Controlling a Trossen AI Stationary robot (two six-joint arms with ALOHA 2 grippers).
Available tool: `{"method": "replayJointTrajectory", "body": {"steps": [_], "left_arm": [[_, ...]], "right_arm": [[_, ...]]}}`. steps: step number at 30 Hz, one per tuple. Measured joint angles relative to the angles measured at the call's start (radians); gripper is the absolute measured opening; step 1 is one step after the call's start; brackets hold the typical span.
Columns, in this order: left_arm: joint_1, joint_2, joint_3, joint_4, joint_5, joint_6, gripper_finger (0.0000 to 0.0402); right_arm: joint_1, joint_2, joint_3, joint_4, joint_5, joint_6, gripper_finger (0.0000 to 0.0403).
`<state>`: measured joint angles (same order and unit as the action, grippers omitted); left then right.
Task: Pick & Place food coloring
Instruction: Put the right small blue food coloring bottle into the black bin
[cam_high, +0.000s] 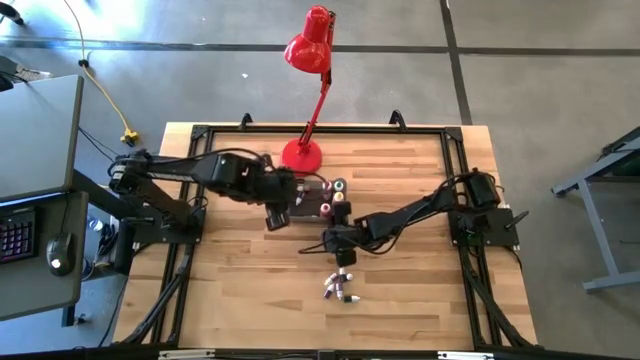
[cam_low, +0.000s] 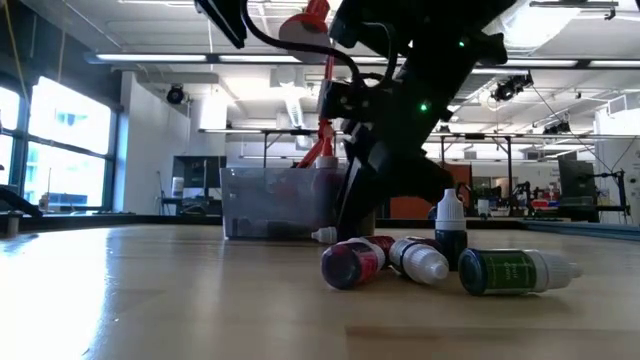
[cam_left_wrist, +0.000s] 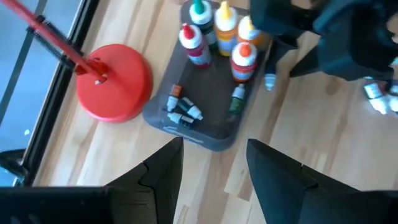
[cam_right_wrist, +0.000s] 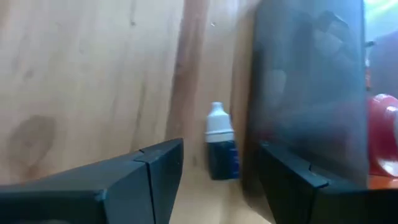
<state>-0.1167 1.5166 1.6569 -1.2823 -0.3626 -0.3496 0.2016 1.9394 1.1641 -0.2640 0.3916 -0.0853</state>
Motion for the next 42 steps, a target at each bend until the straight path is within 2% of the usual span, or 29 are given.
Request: {"method": "replayJointTrajectory", "body": {"steps": [3, 10, 20, 30, 35, 40, 42], "left_arm": [[-0.028, 0.0, 0.0, 0.0, -0.009, -0.01, 0.0172], [-0.064, 0.0, 0.0, -0.003, -0.052, -0.048, 0.0172], [-0.067, 0.0, 0.0, -0.036, -0.058, -0.048, 0.0172], [-0.067, 0.0, 0.0, -0.038, -0.062, -0.048, 0.0172], [-0.067, 0.0, 0.0, -0.045, -0.062, -0.049, 0.0172], [-0.067, 0.0, 0.0, -0.057, -0.062, -0.049, 0.0172], [-0.067, 0.0, 0.0, -0.057, -0.062, -0.049, 0.0172]], "right_arm": [[-0.013, -0.002, 0.0, 0.004, -0.052, 0.004, 0.0192], [-0.046, 0.004, -0.001, -0.001, -0.089, -0.005, 0.0192], [-0.052, 0.014, 0.001, -0.003, -0.098, -0.055, 0.0188], [-0.052, 0.057, 0.004, -0.003, -0.068, -0.081, 0.0146], [-0.043, 0.058, 0.003, -0.01, -0.067, -0.093, 0.0148], [-0.013, 0.044, -0.002, -0.045, 0.044, -0.128, 0.0161], [-0.009, 0.034, 0.007, -0.067, 0.013, -0.109, 0.0168]]}}
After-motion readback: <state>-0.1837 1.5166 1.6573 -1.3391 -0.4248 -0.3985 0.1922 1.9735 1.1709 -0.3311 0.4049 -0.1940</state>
